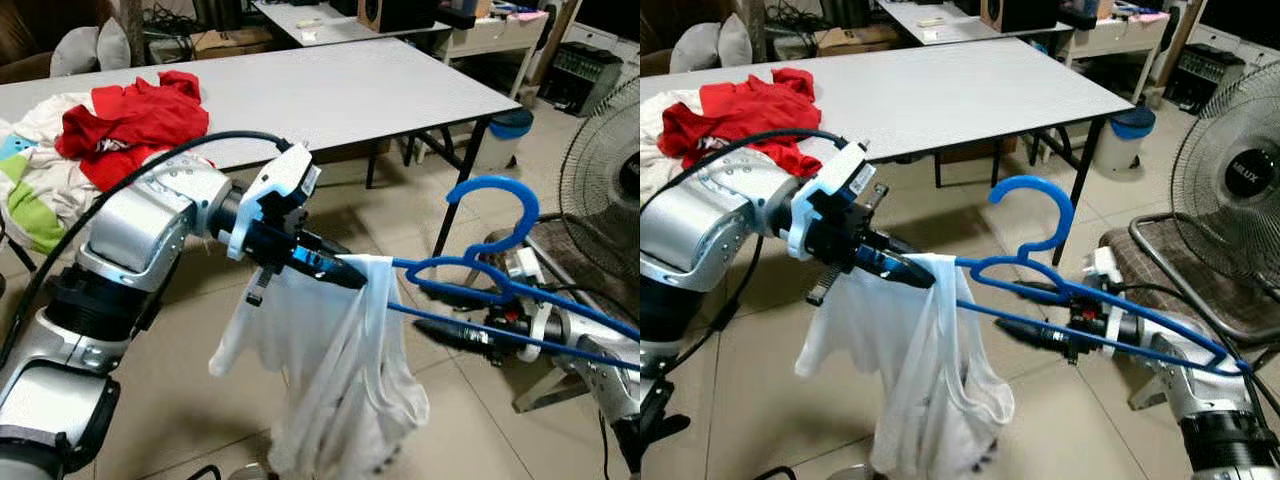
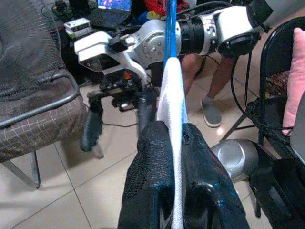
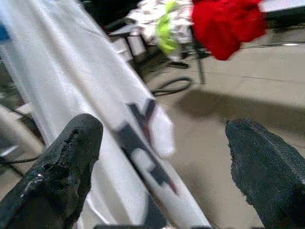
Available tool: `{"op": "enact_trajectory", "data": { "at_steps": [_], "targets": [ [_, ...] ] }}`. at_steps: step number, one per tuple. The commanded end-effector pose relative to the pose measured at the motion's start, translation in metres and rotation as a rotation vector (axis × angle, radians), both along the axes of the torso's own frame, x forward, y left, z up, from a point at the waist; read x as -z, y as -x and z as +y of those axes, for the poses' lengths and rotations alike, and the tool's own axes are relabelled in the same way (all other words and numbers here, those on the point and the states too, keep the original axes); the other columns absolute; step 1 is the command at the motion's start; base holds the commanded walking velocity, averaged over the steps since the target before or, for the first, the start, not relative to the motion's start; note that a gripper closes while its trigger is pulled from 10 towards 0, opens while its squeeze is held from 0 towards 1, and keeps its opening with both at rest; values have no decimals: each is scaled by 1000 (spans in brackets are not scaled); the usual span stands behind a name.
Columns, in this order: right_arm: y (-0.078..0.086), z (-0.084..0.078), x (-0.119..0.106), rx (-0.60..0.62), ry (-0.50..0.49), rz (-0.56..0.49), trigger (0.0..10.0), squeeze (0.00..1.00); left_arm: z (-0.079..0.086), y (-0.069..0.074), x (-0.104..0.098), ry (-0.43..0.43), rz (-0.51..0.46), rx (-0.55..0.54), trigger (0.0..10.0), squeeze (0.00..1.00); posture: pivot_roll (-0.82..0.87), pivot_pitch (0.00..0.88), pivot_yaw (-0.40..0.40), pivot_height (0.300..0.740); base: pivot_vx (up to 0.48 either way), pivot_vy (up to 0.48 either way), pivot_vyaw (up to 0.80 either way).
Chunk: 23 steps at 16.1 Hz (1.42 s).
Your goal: Hang hanger
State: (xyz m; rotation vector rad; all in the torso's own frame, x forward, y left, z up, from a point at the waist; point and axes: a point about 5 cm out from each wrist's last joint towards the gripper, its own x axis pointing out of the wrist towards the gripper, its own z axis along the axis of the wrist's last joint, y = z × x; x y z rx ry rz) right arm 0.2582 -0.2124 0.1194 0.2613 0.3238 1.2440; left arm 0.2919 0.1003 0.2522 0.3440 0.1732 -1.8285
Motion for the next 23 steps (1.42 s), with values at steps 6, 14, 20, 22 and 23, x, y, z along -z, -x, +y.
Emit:
{"op": "enact_trajectory", "data": {
  "at_steps": [6, 14, 20, 22, 23],
  "targets": [
    [7, 23, -17, -24, -57, -114, 10000, 1000, -6, -6, -11, 55, -21, -72, 0, 0, -58, 0, 28, 740, 0, 0, 0],
    [-8, 17, -3, 126, 48, -96, 10000, 1000, -10, 2, -20, 74, -7, 5, 0, 0, -62, 0, 32, 740, 0, 0, 0],
    [2, 1, 51, 108, 440, 82, 9922, 0, -12, -1, -32, 133, -34, -20, 0, 0, -62, 0, 23, 740, 0, 0, 0],
    [1, -9, 64, 192, 499, 136, 0, 0, -10, 0, -34, 143, -33, -20, 0, 0, -64, 0, 24, 740, 0, 0, 0],
    [2, -18, 73, 247, 526, 191, 0, 0, -9, 0, -36, 147, -33, -20, 0, 0, -64, 0, 24, 740, 0, 0, 0]
  ]
}}
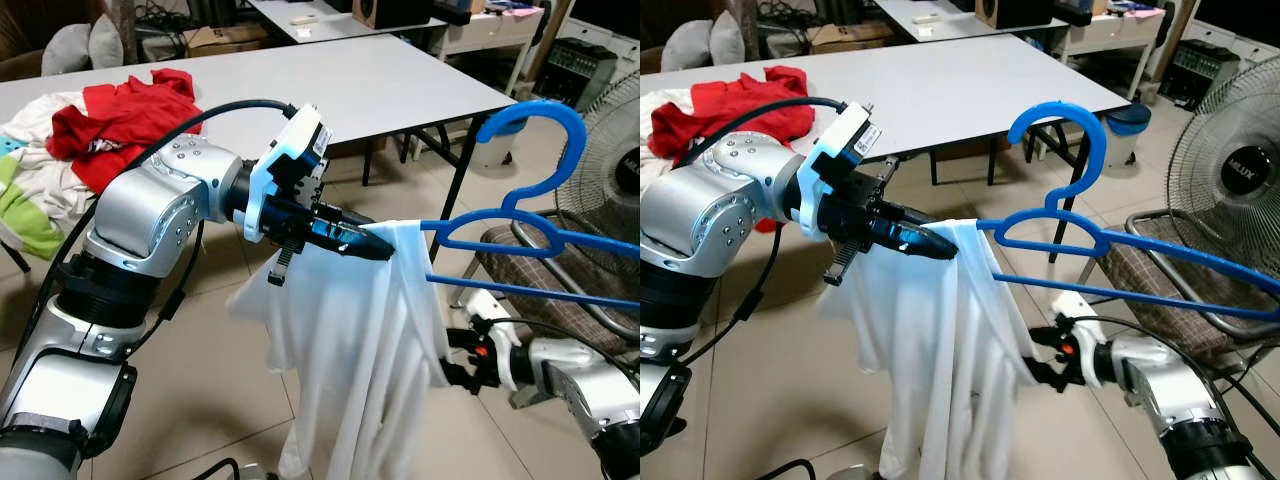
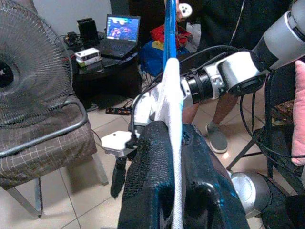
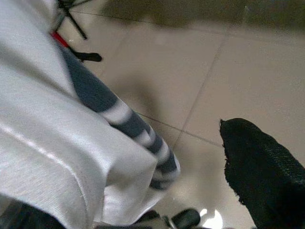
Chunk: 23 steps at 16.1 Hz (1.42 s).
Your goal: Hang hanger
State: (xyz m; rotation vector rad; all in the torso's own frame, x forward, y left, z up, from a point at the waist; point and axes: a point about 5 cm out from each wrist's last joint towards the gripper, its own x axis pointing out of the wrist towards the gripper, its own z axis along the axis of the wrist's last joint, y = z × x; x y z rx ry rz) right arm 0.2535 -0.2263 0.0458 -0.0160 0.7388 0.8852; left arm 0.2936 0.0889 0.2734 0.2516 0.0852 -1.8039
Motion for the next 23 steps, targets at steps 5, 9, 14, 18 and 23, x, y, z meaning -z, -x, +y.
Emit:
{"op": "enact_trajectory", "data": {
  "at_steps": [5, 9, 14, 18, 23],
  "targets": [
    [6, -16, 7, 122, -11, 19, 0, 0, 11, -9, -5, -12, -89, -106, 0, 0, -62, 0, 23, 740, 0, 0, 0],
    [13, -37, 7, 268, -17, -6, 0, 0, 21, -24, 15, -46, -124, -289, 0, 0, -75, 0, 30, 740, 0, 0, 0],
    [13, -77, 3, 573, 63, -89, 0, 0, 32, -27, 35, -77, -160, -406, 0, 0, -81, 0, 29, 740, 0, 0, 0],
    [-5, -114, -25, 966, -71, -225, 0, 0, 33, -12, 53, -79, -119, -393, 0, 0, -84, 0, 28, 740, 0, 0, 0],
    [-28, -113, -83, 958, -285, -355, 0, 0, 33, -15, 93, -215, -133, -554, 0, 0, -84, 0, 18, 740, 0, 0, 0]
  ]
}}
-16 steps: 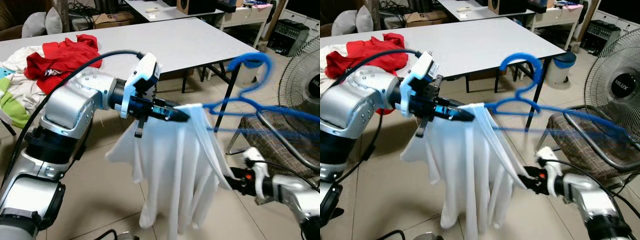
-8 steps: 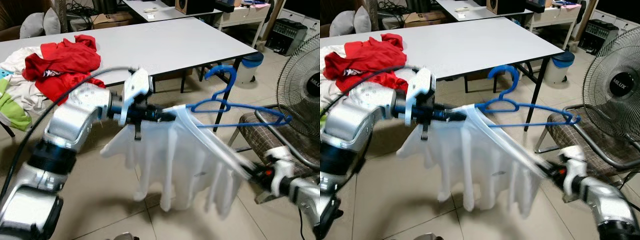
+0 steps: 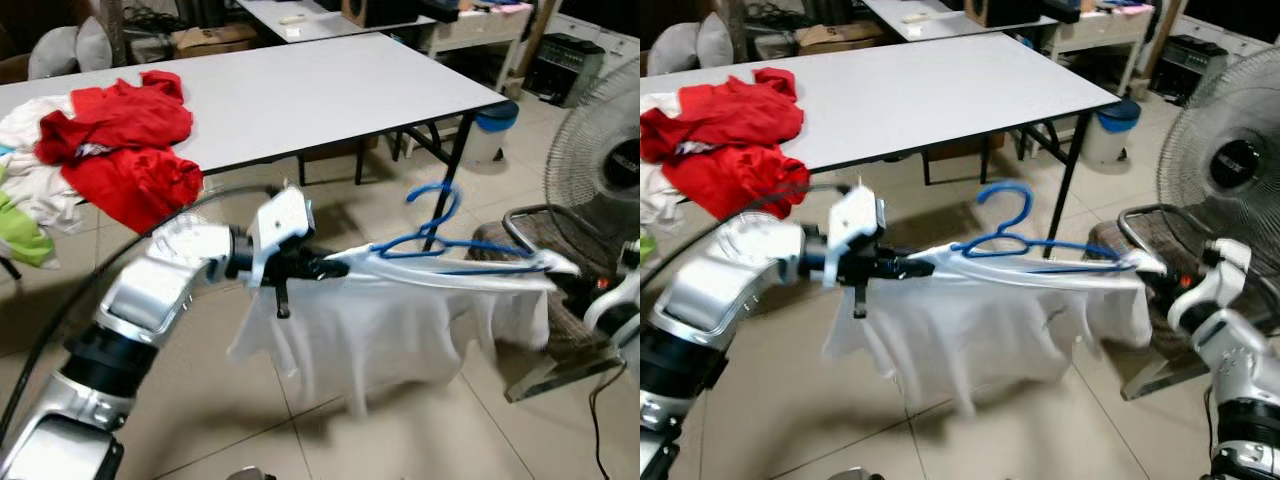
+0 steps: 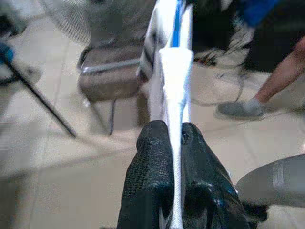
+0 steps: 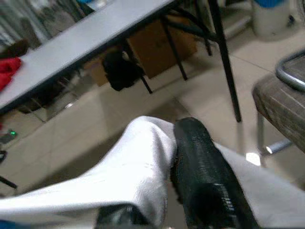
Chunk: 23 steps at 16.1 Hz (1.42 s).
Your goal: Hang hanger
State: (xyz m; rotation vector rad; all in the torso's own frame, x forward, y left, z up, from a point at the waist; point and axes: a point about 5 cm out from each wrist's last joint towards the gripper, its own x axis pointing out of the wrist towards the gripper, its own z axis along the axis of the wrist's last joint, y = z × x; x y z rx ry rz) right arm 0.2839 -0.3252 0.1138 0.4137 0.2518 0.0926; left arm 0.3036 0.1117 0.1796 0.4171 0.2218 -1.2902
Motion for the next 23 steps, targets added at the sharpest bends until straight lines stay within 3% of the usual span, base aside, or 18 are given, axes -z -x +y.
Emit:
{"op": "enact_trajectory", "data": {
  "at_steps": [1, 5, 6, 9, 12, 14, 15, 16, 18, 20, 23],
  "targets": [
    [-1, -9, -20, 33, 19, -41, 0, 0, 11, -3, 5, -73, -30, -57, 0, 0, -84, 0, 18, 740, 0, 0, 0],
    [-11, -1, -35, 24, 19, -62, 0, 0, 7, -3, 15, -131, -46, -95, 0, 0, -94, 0, 23, 740, 0, 0, 0],
    [-12, 6, -39, 3, 17, -66, 0, 0, 3, -7, 18, -138, -52, -151, 0, 0, -94, 0, 23, 740, 0, 0, 0],
    [-18, 23, -46, -34, 29, -66, 0, 0, -15, -1, 27, -141, -19, -157, 0, 0, -93, 0, 21, 740, 0, 0, 0],
    [-24, 41, -56, -64, 81, -65, 0, 0, -29, -3, 36, -153, 2, -248, 0, 0, -96, 0, 19, 740, 0, 0, 0],
    [-20, 44, -53, -94, 191, -43, 0, 0, -36, 0, 27, -81, 7, -199, 0, 0, -99, 0, 22, 740, 0, 0, 0],
    [-20, 44, -51, -94, 208, -28, 0, 0, -41, 7, 22, -66, -3, -108, 0, 0, -102, 0, 25, 740, 0, 0, 0],
    [-20, 44, -50, -98, 222, -23, 0, 0, -42, 9, 22, -69, 1, -98, 0, 0, -102, 0, 25, 740, 0, 0, 0],
    [-11, 47, -35, -193, 366, 81, 0, 0, -32, -4, 19, -137, -22, -207, 0, 0, -105, 0, 24, 740, 0, 0, 0],
    [-6, 40, -24, -189, 427, 138, 0, 0, -19, -8, 16, -192, -55, -228, 0, 0, -105, 0, 24, 740, 0, 0, 0],
    [1, 32, -9, -218, 543, 219, 0, 0, -10, -11, 6, -173, -43, -235, 0, 0, -103, 0, 24, 740, 0, 0, 0]
  ]
}}
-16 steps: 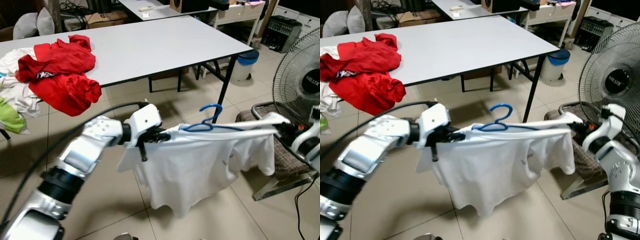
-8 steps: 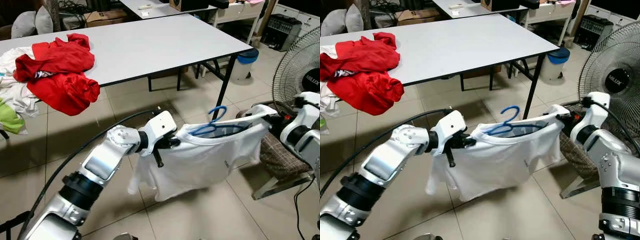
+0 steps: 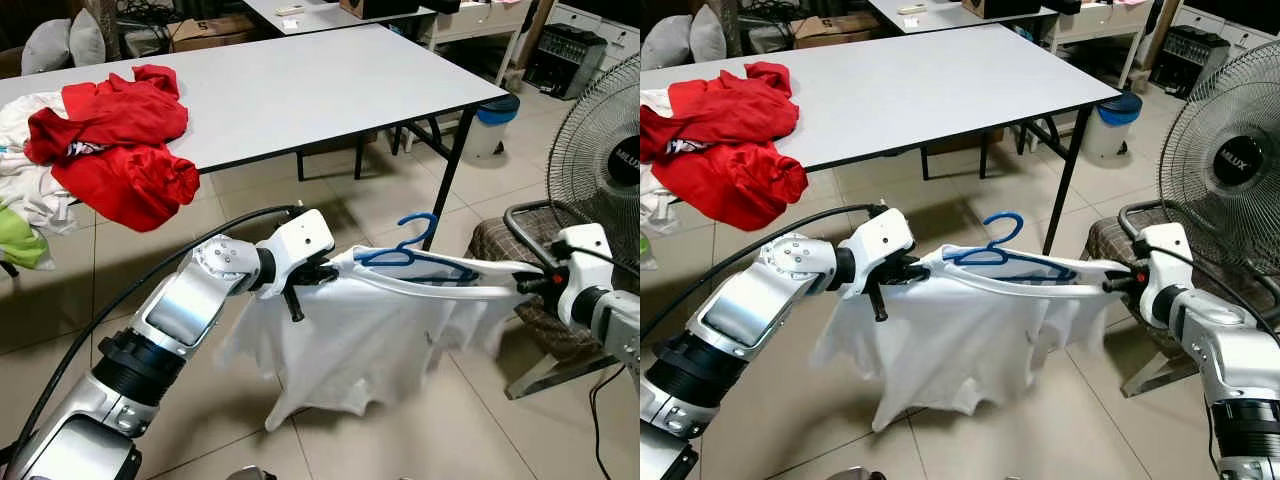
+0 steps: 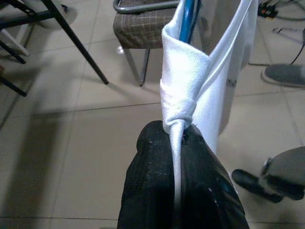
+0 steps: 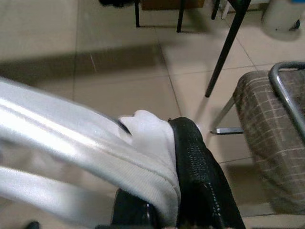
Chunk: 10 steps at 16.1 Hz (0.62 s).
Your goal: Hang hanger
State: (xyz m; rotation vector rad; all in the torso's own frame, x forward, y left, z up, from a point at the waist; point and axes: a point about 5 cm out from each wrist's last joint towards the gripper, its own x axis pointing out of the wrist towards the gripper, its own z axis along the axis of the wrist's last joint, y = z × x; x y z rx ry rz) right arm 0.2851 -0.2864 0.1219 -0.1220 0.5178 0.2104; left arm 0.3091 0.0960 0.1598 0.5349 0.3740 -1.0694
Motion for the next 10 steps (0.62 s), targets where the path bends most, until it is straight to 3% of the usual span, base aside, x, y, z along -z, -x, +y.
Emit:
{"op": "enact_trajectory", "data": {
  "at_steps": [1, 2, 4, 6, 9, 10],
  "targets": [
    [2, -6, 0, -1, 47, 7, 0, 0, 1, -4, -17, 50, -25, -9, 0, 0, -103, 0, 24, 740, 0, 0, 0],
    [0, -2, -2, -13, 38, -4, 0, 0, -9, 3, -18, 97, 0, 46, 0, 0, -104, 0, 25, 740, 0, 0, 0],
    [-4, 3, -5, -31, 32, -25, 0, 0, -19, 10, -13, 110, 33, 86, 0, 0, -104, 0, 27, 740, 0, 0, 0],
    [-7, 16, -11, -94, 18, -50, 0, 0, -31, 10, 7, 27, 36, 50, 0, 0, -105, 0, 27, 740, 0, 0, 0],
    [-9, 17, -15, -98, 24, -66, 0, 0, -37, 16, 13, -4, 44, 103, 0, 0, -111, 0, 32, 740, 0, 0, 0],
    [-10, 13, -18, -88, 37, -76, 0, 0, -34, 17, 20, -61, 36, 120, 0, 0, -112, 0, 33, 740, 0, 0, 0]
  ]
}}
